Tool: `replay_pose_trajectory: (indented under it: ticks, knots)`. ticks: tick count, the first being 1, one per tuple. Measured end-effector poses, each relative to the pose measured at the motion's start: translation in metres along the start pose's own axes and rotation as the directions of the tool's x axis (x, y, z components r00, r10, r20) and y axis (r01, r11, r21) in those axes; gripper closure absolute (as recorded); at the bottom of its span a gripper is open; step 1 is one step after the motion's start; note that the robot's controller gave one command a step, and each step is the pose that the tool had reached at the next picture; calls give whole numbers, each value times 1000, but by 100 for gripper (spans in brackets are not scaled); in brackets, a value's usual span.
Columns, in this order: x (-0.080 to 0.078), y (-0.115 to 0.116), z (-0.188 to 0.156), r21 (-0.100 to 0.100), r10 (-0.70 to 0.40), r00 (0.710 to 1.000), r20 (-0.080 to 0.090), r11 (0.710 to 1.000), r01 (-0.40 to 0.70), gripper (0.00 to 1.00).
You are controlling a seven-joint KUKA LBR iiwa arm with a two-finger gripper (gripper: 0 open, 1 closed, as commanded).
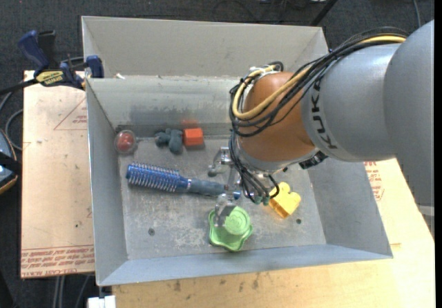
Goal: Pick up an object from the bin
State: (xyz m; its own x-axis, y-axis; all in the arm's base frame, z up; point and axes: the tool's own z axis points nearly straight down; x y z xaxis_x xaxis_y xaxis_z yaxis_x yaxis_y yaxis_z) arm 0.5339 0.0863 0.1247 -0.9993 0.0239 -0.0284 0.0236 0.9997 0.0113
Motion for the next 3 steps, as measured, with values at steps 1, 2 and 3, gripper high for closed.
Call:
replay_pose_trajectory:
  ticks: [1, 2, 3]
  knots:
    - [8, -4, 10, 10, -1, 1000, -28, 1000, 1, 100]
    - [8, -4, 10, 10, -1, 1000, -28, 1000, 1, 0]
    - [-76, 11, 53, 13, 136, 990, -28, 991, -135, 0]
